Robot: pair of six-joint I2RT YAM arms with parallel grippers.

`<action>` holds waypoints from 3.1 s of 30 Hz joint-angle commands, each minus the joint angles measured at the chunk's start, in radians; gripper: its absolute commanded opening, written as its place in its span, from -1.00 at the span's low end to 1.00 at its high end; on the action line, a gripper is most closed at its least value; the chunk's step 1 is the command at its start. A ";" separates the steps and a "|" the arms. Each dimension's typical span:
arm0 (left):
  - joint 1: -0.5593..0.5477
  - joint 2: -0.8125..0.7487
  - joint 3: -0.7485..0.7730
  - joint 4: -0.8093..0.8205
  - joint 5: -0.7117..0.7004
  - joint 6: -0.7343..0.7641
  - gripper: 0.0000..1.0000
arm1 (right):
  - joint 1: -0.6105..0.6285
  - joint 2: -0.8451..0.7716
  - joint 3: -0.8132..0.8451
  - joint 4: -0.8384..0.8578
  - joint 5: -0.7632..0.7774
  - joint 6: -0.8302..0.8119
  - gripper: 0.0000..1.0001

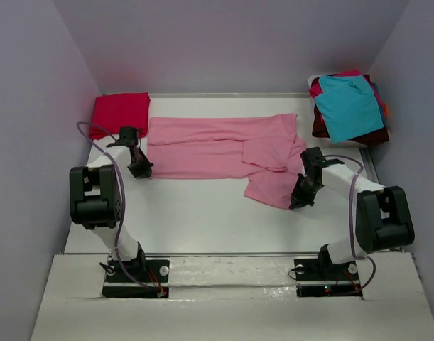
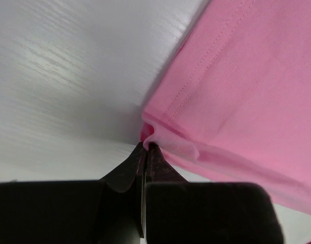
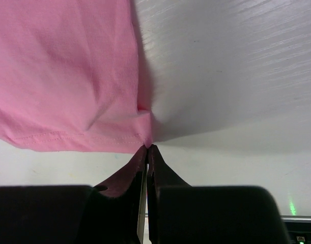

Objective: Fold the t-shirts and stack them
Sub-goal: Fold the tshirt

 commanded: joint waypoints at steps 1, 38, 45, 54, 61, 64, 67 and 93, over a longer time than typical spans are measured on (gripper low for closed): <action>0.004 -0.082 -0.020 -0.048 -0.006 0.027 -0.89 | 0.001 -0.051 0.063 -0.043 0.014 -0.012 -0.86; 0.004 -0.177 -0.017 -0.136 -0.094 0.083 -0.89 | 0.001 -0.138 0.447 -0.229 0.072 -0.026 -0.86; 0.004 -0.157 0.054 -0.142 -0.097 0.077 -0.89 | 0.001 -0.069 0.520 -0.209 0.085 -0.034 -0.86; 0.004 -0.096 0.175 -0.152 -0.092 0.075 -0.89 | 0.001 0.054 0.716 -0.207 0.126 -0.068 -0.86; 0.004 0.001 0.278 -0.146 -0.077 0.063 -0.89 | -0.009 0.204 0.911 -0.213 0.126 -0.094 -0.86; 0.004 0.064 0.353 -0.160 -0.080 0.067 -0.89 | -0.031 0.293 0.997 -0.230 0.126 -0.106 -0.86; 0.004 0.130 0.436 -0.177 -0.083 0.074 -0.89 | -0.040 0.374 1.123 -0.246 0.121 -0.109 -0.86; -0.023 0.499 0.833 -0.258 -0.086 0.087 -0.89 | -0.098 0.782 1.487 -0.264 0.042 -0.097 -0.86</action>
